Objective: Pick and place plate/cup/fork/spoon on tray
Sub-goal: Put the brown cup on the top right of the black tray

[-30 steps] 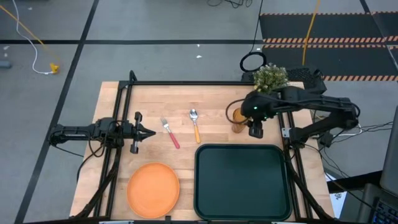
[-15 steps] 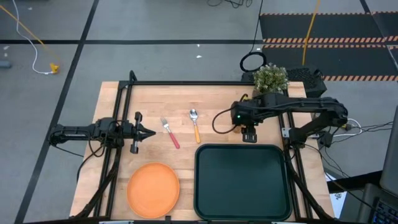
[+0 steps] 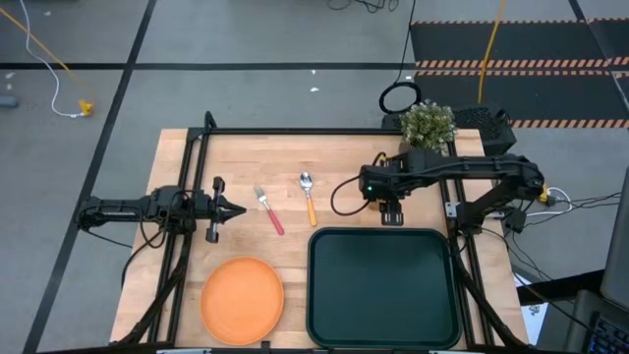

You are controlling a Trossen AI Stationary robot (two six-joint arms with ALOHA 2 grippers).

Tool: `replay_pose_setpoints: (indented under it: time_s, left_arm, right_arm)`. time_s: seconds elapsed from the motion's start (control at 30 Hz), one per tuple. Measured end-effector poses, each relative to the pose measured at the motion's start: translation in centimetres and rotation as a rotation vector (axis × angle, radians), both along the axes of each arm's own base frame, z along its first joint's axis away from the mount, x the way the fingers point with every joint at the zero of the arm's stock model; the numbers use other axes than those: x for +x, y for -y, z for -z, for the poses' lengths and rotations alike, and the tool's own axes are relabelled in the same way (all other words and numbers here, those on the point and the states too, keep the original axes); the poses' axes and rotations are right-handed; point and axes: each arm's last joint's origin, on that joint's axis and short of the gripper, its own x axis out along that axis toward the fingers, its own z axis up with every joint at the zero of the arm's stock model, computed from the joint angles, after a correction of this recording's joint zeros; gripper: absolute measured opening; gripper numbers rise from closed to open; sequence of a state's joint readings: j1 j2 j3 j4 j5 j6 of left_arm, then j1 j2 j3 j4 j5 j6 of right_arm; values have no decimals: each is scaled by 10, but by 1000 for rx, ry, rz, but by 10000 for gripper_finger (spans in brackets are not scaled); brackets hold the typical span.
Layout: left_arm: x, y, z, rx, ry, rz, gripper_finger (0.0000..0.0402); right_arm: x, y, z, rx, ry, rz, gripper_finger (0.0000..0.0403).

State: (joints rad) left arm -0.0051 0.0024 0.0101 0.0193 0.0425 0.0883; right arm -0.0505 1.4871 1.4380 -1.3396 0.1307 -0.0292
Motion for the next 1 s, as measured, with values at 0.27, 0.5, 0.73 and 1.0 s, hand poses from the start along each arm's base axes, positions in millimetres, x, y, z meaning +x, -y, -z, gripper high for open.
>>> replay_pose_setpoints:
  time_s: [0.27,0.5,0.73,1.0]
  left_arm:
    - [0,0,0,0,0,0,24]
    - [0,0,0,7,3,0,24]
    - [0,0,-2,15,23,-15,24]
    - [0,-1,-3,15,36,-52,24]
  right_arm:
    - [-7,2,32,-63,-102,4,208]
    - [-9,2,42,-77,-115,-5,205]
    - [-9,2,42,-76,-116,-6,141]
    - [-10,2,41,-72,-114,-12,36]
